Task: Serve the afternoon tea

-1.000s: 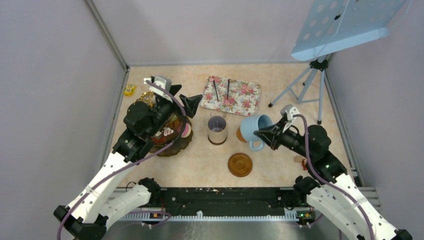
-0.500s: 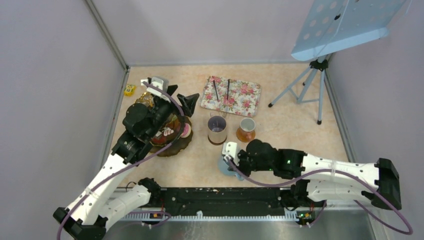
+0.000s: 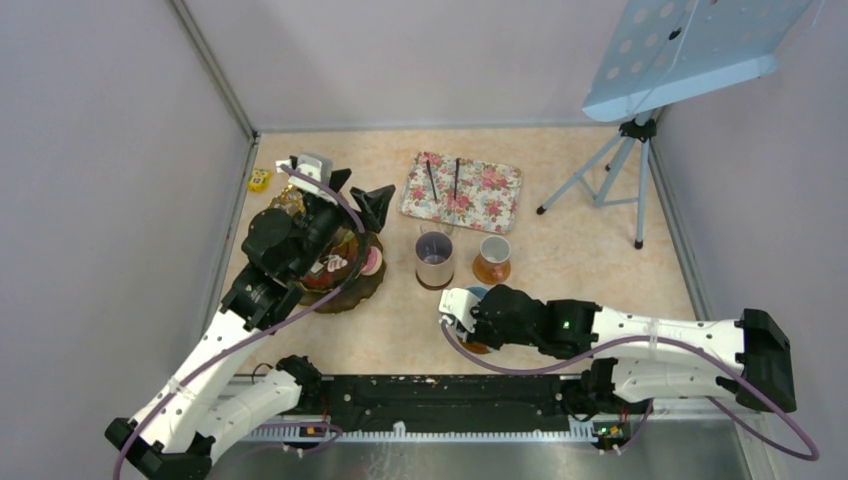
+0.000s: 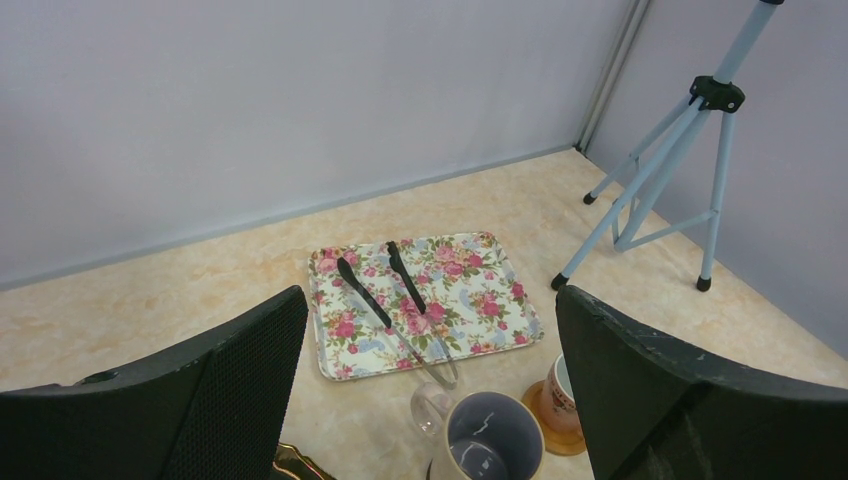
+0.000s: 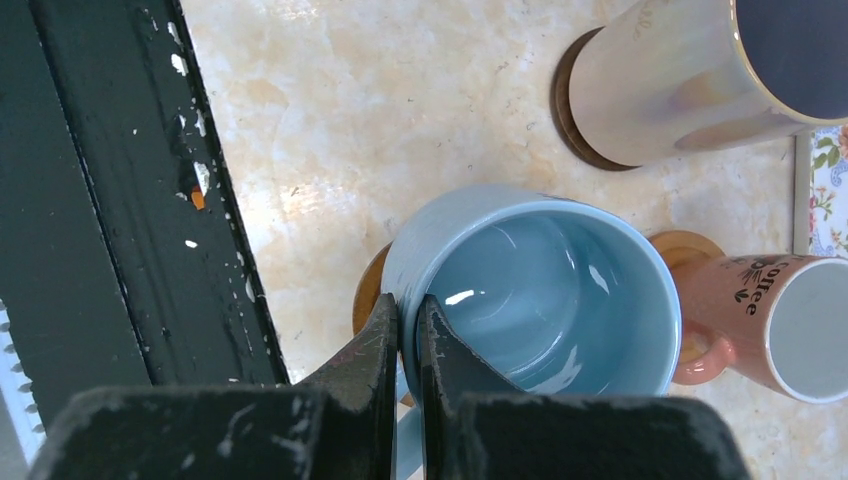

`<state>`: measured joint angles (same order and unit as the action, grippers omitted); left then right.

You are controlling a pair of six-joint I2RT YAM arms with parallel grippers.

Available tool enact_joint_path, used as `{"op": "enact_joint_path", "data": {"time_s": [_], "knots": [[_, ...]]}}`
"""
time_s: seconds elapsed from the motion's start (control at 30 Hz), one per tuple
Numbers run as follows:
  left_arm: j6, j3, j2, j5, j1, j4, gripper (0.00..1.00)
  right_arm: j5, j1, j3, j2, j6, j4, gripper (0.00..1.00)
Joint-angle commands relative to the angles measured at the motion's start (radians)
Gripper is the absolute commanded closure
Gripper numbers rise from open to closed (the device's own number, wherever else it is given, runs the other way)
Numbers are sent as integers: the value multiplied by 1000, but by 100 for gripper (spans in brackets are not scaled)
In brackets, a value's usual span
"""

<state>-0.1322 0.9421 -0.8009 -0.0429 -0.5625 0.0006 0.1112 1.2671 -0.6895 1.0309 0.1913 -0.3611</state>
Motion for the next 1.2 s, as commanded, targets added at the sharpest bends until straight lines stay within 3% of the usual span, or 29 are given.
{"op": "enact_joint_path", "data": {"time_s": [0.0, 0.97, 1.07, 1.13, 1.17], "knots": [[-6, 1, 1, 2, 4, 53, 1, 13, 7, -31, -16, 14, 78, 100], [-10, 5, -15, 20, 6, 52, 1, 33, 7, 29, 43, -60, 79, 100], [-10, 4, -16, 21, 6, 52, 1, 59, 7, 16, 43, -72, 68, 76], [-10, 5, -16, 21, 6, 52, 1, 64, 7, 2, 27, -82, 59, 45], [-10, 5, -17, 21, 7, 52, 1, 65, 6, -10, 14, -84, 54, 35]]}}
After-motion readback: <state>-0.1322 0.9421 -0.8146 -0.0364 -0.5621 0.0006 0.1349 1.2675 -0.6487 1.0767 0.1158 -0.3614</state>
